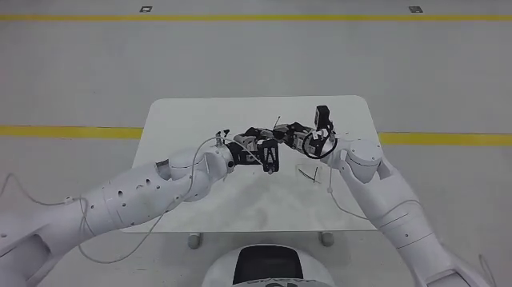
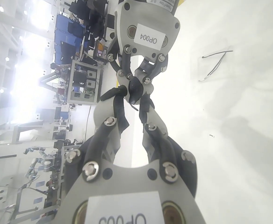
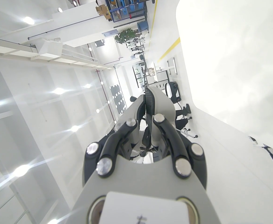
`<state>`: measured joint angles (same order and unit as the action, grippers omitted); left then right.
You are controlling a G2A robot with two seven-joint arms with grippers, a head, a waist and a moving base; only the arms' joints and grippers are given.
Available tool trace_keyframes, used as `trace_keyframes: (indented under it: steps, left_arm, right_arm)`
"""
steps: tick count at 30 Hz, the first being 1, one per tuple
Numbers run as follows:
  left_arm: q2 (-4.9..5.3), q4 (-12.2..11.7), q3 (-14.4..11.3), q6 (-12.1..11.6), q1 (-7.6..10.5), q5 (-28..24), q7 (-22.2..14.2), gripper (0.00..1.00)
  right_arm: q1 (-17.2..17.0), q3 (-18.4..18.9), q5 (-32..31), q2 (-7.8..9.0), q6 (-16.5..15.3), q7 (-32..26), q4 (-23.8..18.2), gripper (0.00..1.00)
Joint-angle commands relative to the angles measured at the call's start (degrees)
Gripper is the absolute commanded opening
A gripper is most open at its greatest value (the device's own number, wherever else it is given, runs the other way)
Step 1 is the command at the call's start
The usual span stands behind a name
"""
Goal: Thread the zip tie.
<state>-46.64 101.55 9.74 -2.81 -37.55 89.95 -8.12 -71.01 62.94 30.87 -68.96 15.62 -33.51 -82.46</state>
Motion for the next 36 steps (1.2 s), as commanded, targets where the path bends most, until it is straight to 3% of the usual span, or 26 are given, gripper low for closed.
trace_keyframes:
  steps: [1, 27, 32, 33, 36]
  left_arm:
    - [-0.02, 0.07, 0.0, -0.15, 0.05, 0.0, -0.15, 0.17]
    - [-0.01, 0.27, 0.0, -0.7, 0.2, 0.0, -1.59, 0.13]
    - [0.0, 0.19, 0.0, -0.65, 0.21, 0.0, -1.48, 0.09]
    - [-0.01, 0.19, 0.0, -0.67, 0.2, 0.0, -1.44, 0.02]
    - [-0.02, 0.17, 0.0, -0.83, 0.17, 0.0, -1.36, 0.0]
  right_arm:
    - [-0.05, 0.04, 0.0, -0.01, -0.05, -0.09, -0.06, 0.0]
    - [-0.55, 0.24, 0.0, -0.05, 0.17, -1.43, -0.9, 0.0]
    - [-0.6, 0.28, -0.01, -0.05, 0.13, -1.59, -0.98, 0.0]
    - [-0.63, 0.3, 0.01, -0.05, 0.08, -1.59, -0.99, 0.0]
    - [-0.71, 0.33, 0.02, -0.06, -0.03, -1.58, -1.08, 0.0]
